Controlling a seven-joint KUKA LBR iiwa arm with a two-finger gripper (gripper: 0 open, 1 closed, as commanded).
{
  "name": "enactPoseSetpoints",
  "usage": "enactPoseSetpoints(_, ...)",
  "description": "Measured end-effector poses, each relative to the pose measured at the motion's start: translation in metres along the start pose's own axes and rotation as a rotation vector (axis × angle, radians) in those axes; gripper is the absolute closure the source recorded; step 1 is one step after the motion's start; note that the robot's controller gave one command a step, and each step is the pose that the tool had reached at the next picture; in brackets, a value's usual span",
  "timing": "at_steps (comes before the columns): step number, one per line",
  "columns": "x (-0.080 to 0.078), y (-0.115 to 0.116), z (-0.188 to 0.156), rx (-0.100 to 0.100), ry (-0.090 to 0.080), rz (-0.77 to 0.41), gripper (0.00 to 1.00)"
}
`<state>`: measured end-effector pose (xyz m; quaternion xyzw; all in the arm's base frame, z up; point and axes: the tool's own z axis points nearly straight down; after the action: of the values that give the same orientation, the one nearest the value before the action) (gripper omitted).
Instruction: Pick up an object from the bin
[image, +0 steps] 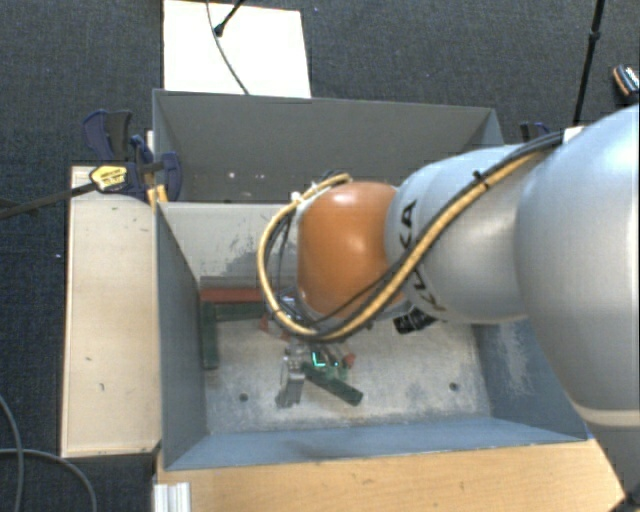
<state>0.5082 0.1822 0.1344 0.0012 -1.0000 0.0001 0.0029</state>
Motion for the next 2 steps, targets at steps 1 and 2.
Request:
enactPoseSetpoints(1, 0.0077, -0.0679, 0.0667, 0.002, -0.003, 0.018, 0.00)
enactPoseSetpoints(2, 0.0062, -0.0633, 0.0629, -0.003, -0.009, 0.018, 1.00)
